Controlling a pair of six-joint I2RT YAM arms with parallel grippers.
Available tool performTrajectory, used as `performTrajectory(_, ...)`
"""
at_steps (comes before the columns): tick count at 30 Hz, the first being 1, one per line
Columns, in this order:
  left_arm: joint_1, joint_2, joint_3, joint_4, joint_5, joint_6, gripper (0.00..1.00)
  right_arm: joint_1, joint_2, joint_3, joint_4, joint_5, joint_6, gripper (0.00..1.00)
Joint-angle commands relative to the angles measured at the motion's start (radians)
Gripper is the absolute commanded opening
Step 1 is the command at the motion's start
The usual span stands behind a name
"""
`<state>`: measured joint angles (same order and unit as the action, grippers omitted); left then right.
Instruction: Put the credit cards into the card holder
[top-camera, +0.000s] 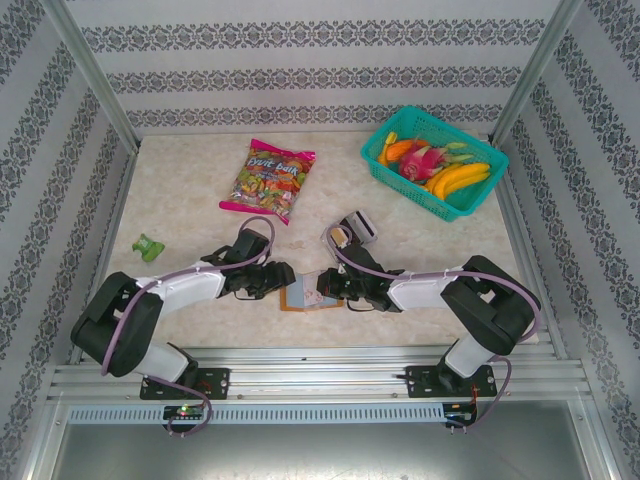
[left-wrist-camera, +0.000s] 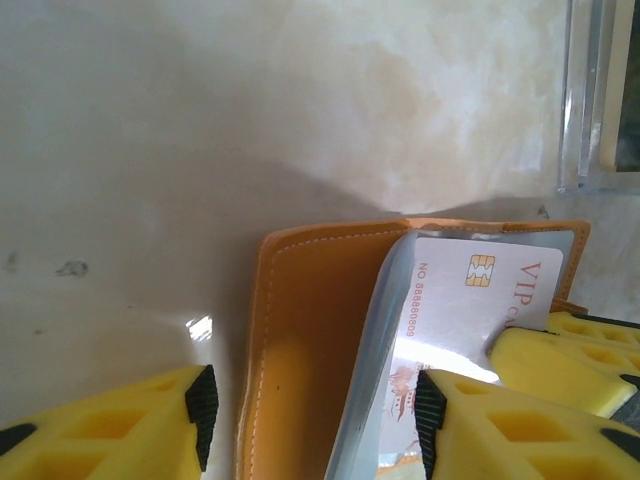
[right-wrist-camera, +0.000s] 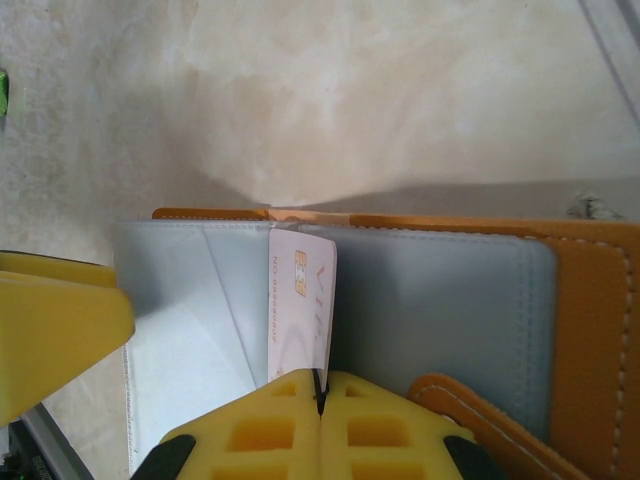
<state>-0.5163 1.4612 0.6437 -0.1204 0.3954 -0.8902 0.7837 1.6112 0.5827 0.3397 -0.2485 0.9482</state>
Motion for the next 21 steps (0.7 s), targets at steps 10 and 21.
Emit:
performTrajectory(10,-0.007,0.076,0.014,-0.031,-0.064,0.033,0.09,-0.011,-0.029,-0.011,-0.075,-0.003,-0.013,0.0)
performTrajectory(21,-0.007,0.094,0.014,-0.046,-0.074,0.048,0.01,-0.026,-0.181,-0.063,-0.084,0.069,-0.022,0.0)
